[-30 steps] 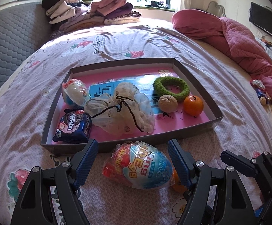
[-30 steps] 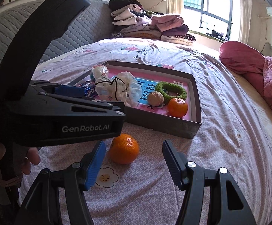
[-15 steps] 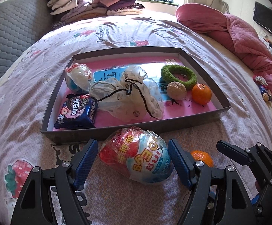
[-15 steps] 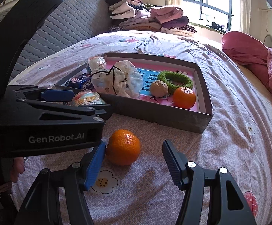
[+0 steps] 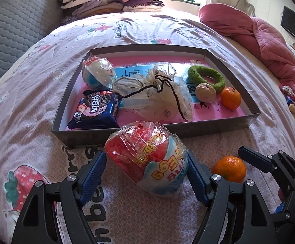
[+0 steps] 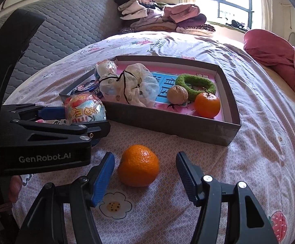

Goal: Organize objects
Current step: 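Grasp the large egg packet with the left tool while the right tool grasps the orange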

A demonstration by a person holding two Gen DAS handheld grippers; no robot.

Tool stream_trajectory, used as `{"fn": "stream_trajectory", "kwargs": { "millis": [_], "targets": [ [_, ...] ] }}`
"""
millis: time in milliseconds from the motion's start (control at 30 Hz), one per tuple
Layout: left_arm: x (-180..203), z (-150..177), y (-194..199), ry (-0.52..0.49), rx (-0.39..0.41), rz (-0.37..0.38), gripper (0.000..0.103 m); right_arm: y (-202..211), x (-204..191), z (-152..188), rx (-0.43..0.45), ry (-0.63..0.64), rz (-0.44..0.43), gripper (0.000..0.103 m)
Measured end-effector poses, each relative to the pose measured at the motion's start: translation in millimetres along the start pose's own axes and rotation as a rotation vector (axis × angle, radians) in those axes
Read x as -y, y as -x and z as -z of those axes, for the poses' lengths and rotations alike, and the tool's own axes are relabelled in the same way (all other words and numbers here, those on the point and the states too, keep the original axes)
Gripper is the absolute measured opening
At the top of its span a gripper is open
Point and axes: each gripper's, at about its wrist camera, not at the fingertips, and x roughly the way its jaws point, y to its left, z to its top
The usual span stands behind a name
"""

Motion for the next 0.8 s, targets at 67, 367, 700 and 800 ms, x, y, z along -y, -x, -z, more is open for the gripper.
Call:
{"fn": "stream_trajectory", "kwargs": {
  "millis": [67, 367, 700, 800],
  "targets": [
    [-2.5, 0.1, -0.6, 0.006, -0.001, 0.003, 0.078, -0.9, -1.3, 0.5, -0.002, 0.007, -0.006, 0.059],
    [-6.6, 1.9, -2.9, 0.011, 0.008, 0.02, 0.072, -2.4, 5.0, 1.1, -0.009, -0.021, -0.028, 0.041],
    [-5.6, 2.9, -6.1, 0.006, 0.015, 0.061, 0.062, -2.8, 6.1, 0.8, -0.006, -0.022, -0.033, 0.041],
    [-4.4, 3.0, -5.9, -0.006, 0.02, 0.057, 0.062, -2.6, 6.1, 0.8, -0.005, -0.024, -0.034, 0.041]
  ]
}}
